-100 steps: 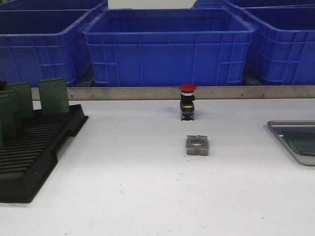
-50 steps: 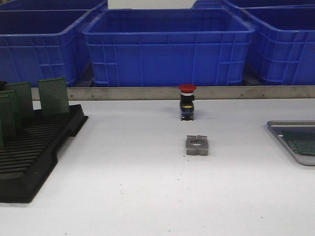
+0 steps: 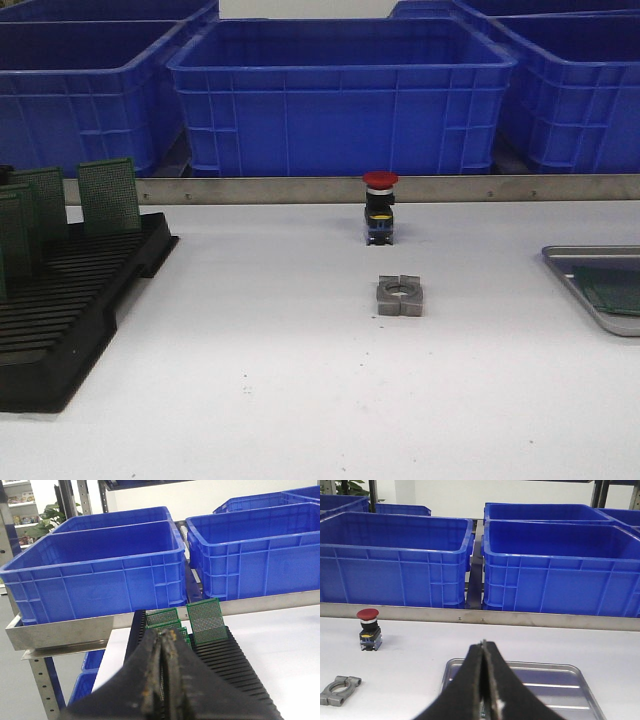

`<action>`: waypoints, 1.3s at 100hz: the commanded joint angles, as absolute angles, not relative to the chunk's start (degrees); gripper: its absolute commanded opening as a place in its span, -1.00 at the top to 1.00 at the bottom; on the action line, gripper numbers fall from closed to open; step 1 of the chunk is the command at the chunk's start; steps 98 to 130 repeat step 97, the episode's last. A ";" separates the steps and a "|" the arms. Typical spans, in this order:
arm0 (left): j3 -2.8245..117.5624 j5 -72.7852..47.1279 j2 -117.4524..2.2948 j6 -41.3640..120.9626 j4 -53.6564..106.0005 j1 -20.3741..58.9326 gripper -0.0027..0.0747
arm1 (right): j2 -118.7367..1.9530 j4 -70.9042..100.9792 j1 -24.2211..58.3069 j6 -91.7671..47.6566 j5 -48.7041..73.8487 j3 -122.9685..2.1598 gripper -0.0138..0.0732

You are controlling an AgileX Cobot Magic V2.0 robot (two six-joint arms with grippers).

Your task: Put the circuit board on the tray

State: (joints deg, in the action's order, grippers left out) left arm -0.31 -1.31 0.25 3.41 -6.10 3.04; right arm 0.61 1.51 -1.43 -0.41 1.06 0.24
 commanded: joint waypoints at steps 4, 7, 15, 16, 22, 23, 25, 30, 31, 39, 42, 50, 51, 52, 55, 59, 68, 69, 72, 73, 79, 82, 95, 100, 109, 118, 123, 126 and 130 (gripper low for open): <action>-2.51 3.68 2.09 2.71 -5.57 2.95 0.98 | 1.58 0.91 -0.31 0.00 -6.43 0.42 0.84; -2.51 3.68 2.09 2.71 -5.57 2.95 0.98 | 1.58 0.91 0.07 0.00 -7.16 0.89 0.84; -2.51 3.68 2.09 2.71 -5.57 2.95 0.98 | 1.58 0.91 1.23 0.00 -8.60 1.98 0.84; -2.51 3.68 2.09 2.71 -5.57 2.95 0.98 | 1.58 0.91 1.30 0.00 -8.23 1.98 0.84; -2.51 3.68 2.09 2.71 -5.57 2.95 0.98 | 1.58 0.91 1.49 0.00 -8.10 1.92 0.84; -2.51 3.68 2.09 2.71 -5.57 2.95 0.98 | 1.58 0.91 1.49 0.00 -8.10 1.92 0.84; -2.51 3.68 2.09 2.71 -5.57 2.95 0.98 | 1.58 0.91 1.49 0.00 -8.10 1.92 0.84; -2.51 3.68 2.09 2.71 -5.57 2.95 0.98 | 1.58 0.91 1.49 0.00 -8.15 1.92 0.84; -2.51 3.68 2.09 2.71 -5.57 2.95 0.98 | 1.58 0.91 1.49 0.00 -8.15 1.92 0.84; -2.51 3.68 2.09 2.71 -5.57 2.95 0.98 | 1.58 1.21 1.49 0.00 -7.93 1.92 0.84; -2.51 3.68 2.09 2.71 -5.57 2.95 0.98 | 1.58 1.21 1.49 0.00 -7.93 1.92 0.84; -2.51 3.68 2.09 2.71 -5.57 2.95 0.98 | 1.58 1.21 1.49 0.00 -7.93 1.92 0.84; -2.51 3.68 2.09 2.71 -5.57 2.95 0.98 | 1.58 1.21 1.49 0.00 -7.93 1.92 0.84; -2.51 3.68 2.09 2.71 -5.57 2.95 0.98 | 1.58 1.21 1.49 0.00 -7.93 1.92 0.84; -2.51 3.68 2.09 2.71 -5.57 2.95 0.98 | 1.58 1.21 1.49 0.00 -7.93 1.92 0.84; -2.51 3.68 2.09 2.71 -5.57 2.95 0.98 | 1.58 1.21 1.49 0.00 -7.93 1.92 0.84; -2.51 3.68 2.09 2.71 -5.57 2.95 0.98 | 1.58 1.21 1.49 0.00 -7.93 1.92 0.84; -2.51 3.68 2.09 2.71 -5.57 2.95 0.98 | 1.58 1.21 1.49 0.00 -7.93 1.92 0.84; -2.51 3.68 2.09 2.71 -5.57 2.95 0.98 | 1.58 1.21 1.49 0.00 -7.93 1.92 0.84; -2.51 3.68 2.09 2.71 -5.57 2.95 0.98 | 1.58 1.21 1.49 0.00 -7.93 1.92 0.84; -2.51 3.68 2.09 2.71 -5.57 2.95 0.98 | 1.58 1.21 1.49 0.00 -7.93 1.92 0.84; -2.51 3.68 2.09 2.71 -5.57 2.95 0.98 | 1.58 1.21 1.49 0.00 -7.93 1.92 0.84; -2.51 3.68 2.09 2.71 -5.57 2.95 0.98 | 1.58 1.21 1.49 0.00 -7.93 1.92 0.84; -2.51 3.68 2.09 2.71 -5.57 2.95 0.98 | 1.58 1.21 1.49 0.00 -7.93 1.92 0.84; -2.51 3.68 2.09 2.71 -5.57 2.95 0.98 | 1.58 1.21 1.49 0.00 -7.93 1.92 0.84; -2.51 3.68 2.09 2.71 -5.57 2.95 0.98 | 1.58 1.21 1.49 0.00 -7.93 1.92 0.84; -2.51 3.68 2.09 2.71 -5.57 2.95 0.98 | 1.58 1.21 1.49 0.00 -7.93 1.92 0.84; -2.51 3.68 2.09 2.71 -5.57 2.95 0.98 | 1.58 1.21 1.49 0.00 -7.93 1.92 0.84; -2.51 3.68 2.09 2.71 -5.57 2.95 0.98 | 1.58 1.21 1.49 0.00 -7.93 1.92 0.84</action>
